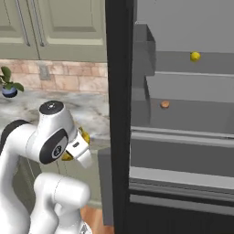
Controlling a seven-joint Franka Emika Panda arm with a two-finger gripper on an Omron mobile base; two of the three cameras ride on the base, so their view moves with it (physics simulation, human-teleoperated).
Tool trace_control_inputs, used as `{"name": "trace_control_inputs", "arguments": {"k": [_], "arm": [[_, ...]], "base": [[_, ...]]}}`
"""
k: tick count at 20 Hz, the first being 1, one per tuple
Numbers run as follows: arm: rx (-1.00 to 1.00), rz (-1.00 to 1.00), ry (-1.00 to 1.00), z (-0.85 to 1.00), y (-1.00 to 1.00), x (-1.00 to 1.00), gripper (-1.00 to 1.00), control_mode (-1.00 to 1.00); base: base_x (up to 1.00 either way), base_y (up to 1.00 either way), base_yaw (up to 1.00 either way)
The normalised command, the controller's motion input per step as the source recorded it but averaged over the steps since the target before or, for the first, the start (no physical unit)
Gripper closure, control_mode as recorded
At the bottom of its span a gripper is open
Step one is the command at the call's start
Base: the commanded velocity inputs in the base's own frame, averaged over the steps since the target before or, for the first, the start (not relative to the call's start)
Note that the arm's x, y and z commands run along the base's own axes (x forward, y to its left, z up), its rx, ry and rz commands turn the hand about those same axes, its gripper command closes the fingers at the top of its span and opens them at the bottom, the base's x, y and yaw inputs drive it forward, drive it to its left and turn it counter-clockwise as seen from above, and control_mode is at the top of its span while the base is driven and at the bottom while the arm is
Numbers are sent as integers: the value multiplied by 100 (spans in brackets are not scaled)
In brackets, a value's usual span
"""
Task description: Place the banana in the correct fridge rack based on whether it is a fruit or vegetable. Finally, close the fridge door.
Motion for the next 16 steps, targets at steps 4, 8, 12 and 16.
{"name": "trace_control_inputs", "arguments": {"k": [4,8,12,16], "arm": [[0,0,0,0,0,0,100,100],[0,0,0,0,0,0,100,100],[0,0,0,0,0,0,100,100],[0,0,0,0,0,0,100,100]], "base": [[-100,-11,-6],[-100,-30,-3],[0,-100,-24],[57,-100,-8]]}}
